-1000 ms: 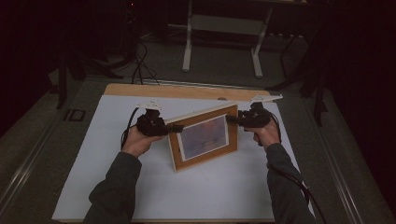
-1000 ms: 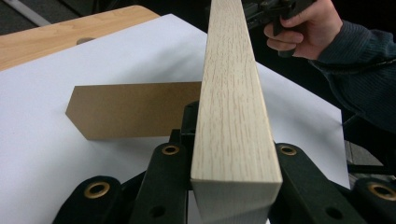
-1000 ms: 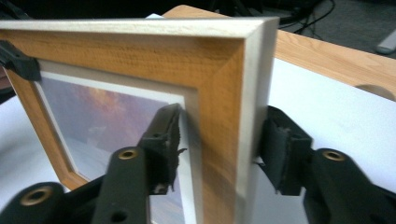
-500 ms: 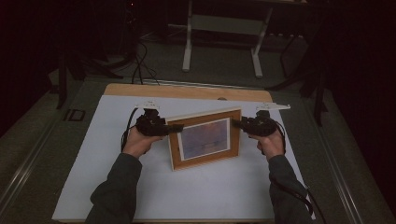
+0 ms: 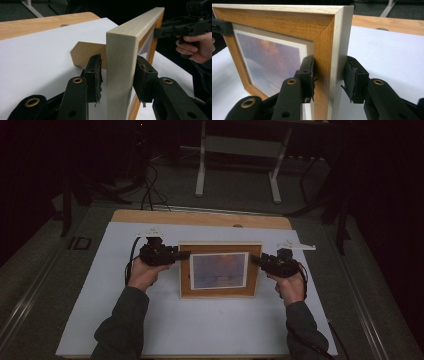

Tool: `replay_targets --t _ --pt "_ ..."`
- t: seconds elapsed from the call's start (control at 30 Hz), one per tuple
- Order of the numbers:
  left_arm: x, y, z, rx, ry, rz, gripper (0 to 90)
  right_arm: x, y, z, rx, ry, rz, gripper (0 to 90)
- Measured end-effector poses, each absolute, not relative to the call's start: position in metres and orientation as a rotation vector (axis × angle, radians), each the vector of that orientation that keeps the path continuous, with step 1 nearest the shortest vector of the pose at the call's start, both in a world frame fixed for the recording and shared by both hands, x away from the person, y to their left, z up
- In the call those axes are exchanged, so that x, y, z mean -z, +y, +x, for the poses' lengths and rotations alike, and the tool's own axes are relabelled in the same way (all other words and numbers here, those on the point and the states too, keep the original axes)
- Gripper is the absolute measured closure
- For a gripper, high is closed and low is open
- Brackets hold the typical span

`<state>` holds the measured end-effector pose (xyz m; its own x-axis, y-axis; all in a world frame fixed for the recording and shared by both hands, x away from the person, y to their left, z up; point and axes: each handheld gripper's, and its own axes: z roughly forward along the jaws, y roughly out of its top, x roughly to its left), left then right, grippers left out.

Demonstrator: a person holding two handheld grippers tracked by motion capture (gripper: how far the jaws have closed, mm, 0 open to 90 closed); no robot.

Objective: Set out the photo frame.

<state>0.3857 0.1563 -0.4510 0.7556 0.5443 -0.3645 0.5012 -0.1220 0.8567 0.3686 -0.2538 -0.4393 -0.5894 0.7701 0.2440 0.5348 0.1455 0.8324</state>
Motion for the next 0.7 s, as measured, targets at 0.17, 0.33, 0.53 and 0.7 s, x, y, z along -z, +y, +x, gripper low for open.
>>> replay_targets --t 0.17,0.33,0.53,0.7 --pt "0.4514 0.1583 0.3865 -0.04 0.834 1.753 61.3 0.4383 -0.2509 0.3613 -1.395 2.172 1.286 62.4" --pt "0.4504 0.1585 0.3855 -0.039 0.835 1.756 60.4 0.4377 -0.2513 0.3594 -1.395 2.177 1.283 62.3" --pt "0.4495 0.1594 0.3834 -0.035 0.838 1.751 55.4 0.4379 -0.253 0.3608 -1.393 2.203 1.261 55.3" --pt "0.4471 0.1624 0.3788 -0.045 0.846 1.736 50.9 0.4403 -0.2535 0.3591 -1.391 2.22 1.232 43.3"
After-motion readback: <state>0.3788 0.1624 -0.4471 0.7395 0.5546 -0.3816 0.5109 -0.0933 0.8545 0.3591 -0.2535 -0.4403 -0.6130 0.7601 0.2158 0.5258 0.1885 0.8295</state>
